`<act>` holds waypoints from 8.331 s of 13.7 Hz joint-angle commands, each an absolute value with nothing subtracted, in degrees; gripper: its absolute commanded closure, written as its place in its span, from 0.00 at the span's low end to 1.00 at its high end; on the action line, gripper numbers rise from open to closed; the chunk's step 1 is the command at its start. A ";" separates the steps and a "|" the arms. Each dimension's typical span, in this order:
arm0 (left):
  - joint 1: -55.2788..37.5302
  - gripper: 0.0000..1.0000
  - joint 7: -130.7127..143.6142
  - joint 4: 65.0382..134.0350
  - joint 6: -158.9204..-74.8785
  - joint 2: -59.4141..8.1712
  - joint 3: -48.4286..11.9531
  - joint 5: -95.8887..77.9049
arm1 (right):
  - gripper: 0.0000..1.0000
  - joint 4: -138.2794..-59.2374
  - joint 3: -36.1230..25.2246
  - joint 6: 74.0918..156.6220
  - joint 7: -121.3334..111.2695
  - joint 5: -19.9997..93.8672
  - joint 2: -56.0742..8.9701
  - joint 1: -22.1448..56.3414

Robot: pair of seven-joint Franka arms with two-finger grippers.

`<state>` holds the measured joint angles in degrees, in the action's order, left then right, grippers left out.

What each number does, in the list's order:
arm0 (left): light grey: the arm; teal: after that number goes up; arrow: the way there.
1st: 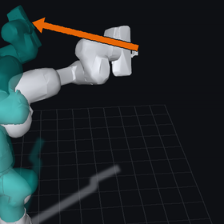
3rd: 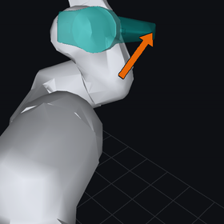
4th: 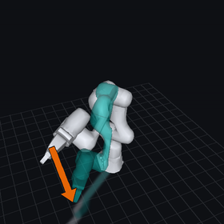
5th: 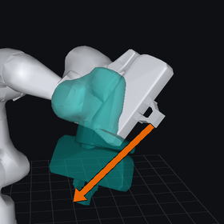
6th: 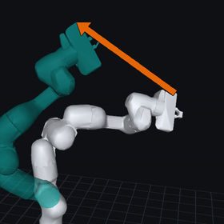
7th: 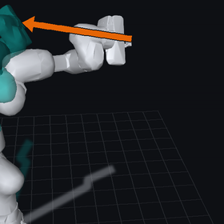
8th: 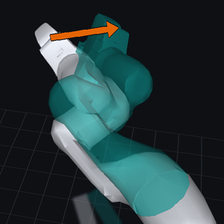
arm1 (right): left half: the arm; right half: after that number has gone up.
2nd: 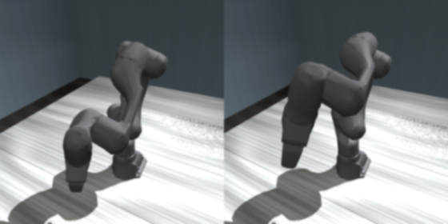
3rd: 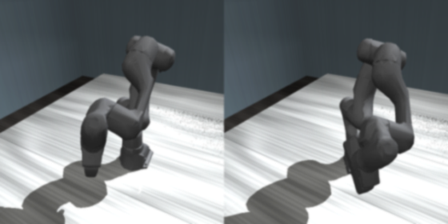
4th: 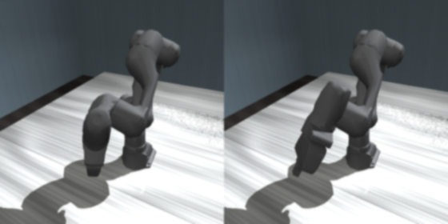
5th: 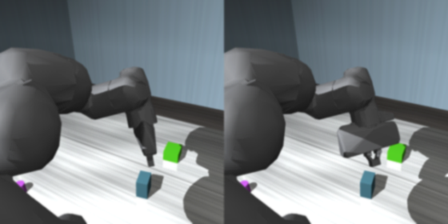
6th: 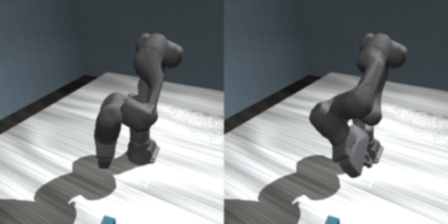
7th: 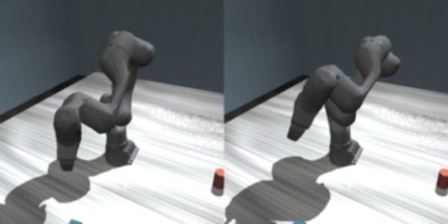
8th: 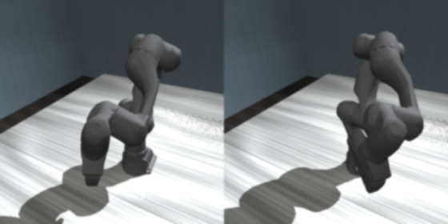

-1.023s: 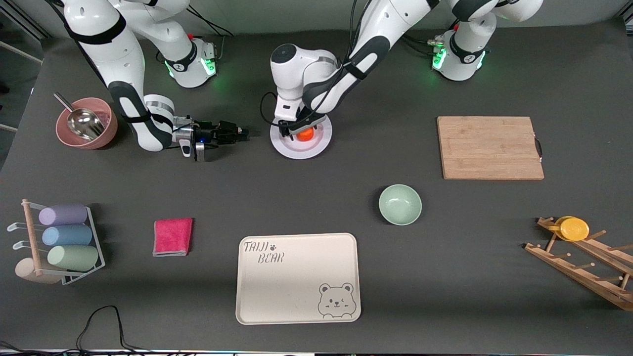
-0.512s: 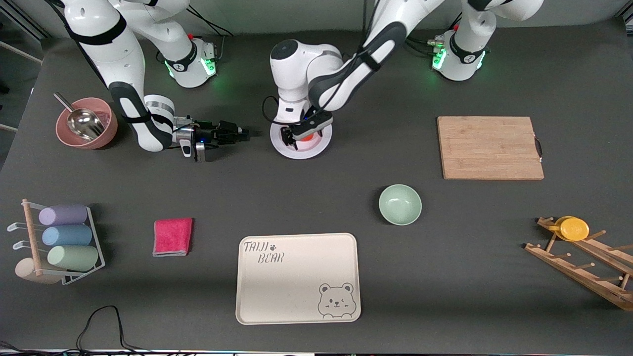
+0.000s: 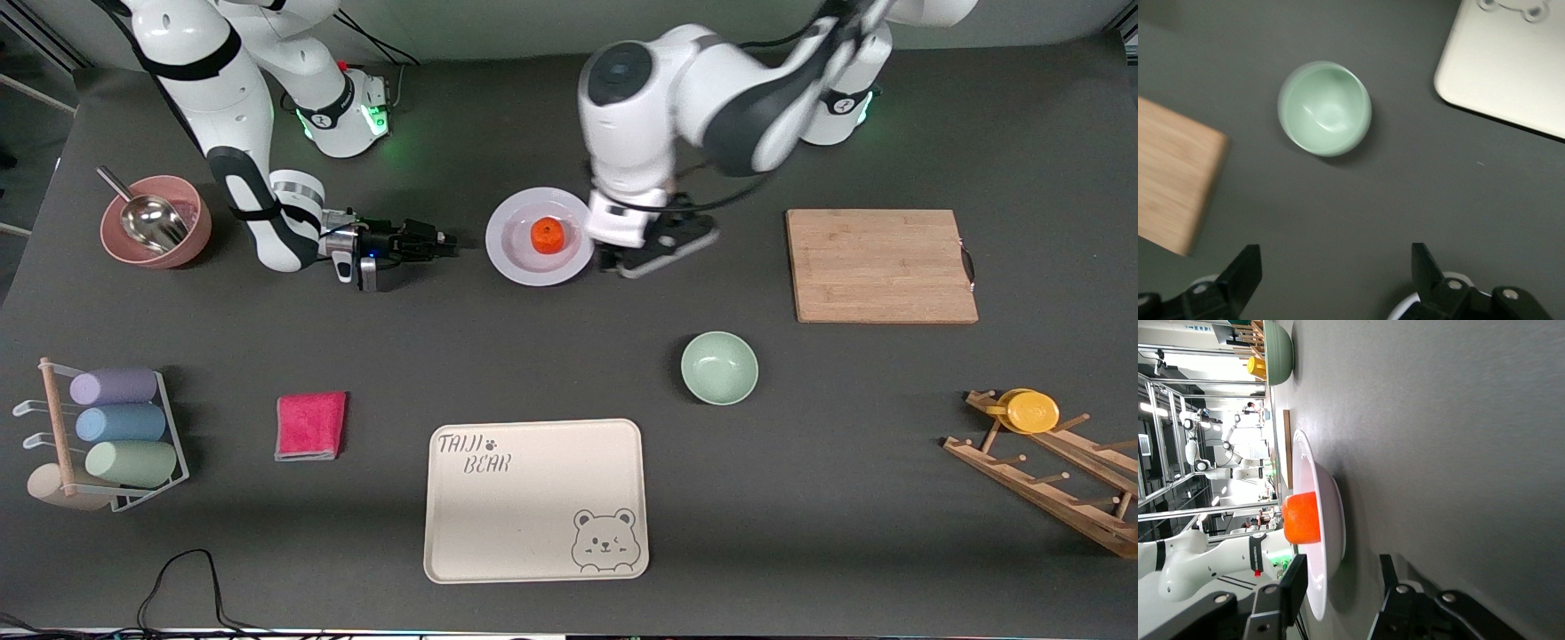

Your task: Place orange and plate with both arms

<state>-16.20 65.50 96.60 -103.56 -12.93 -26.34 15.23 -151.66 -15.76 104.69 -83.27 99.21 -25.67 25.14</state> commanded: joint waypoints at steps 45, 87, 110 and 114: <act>20.30 0.00 3.43 100.81 -99.14 6.24 -20.21 -4.48 | 1.00 -81.26 -14.50 104.24 -41.43 100.64 -51.30 21.10; 19.16 0.00 5.27 100.37 -97.29 6.42 -21.01 -4.57 | 0.47 -63.72 -13.10 107.67 -39.37 97.40 -68.56 18.11; 19.07 0.00 5.27 100.28 -97.21 6.59 -21.09 -5.71 | 0.16 -76.10 -16.88 96.43 -27.16 39.78 -35.63 9.67; 19.07 0.00 5.36 100.37 -97.12 6.50 -21.09 -5.71 | 0.00 -76.38 -17.23 89.75 -27.07 22.02 -24.64 8.79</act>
<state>19.42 4.61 100.00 -98.09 5.43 -21.34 -5.18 -72.22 -17.51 90.71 -27.47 29.13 -30.93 8.56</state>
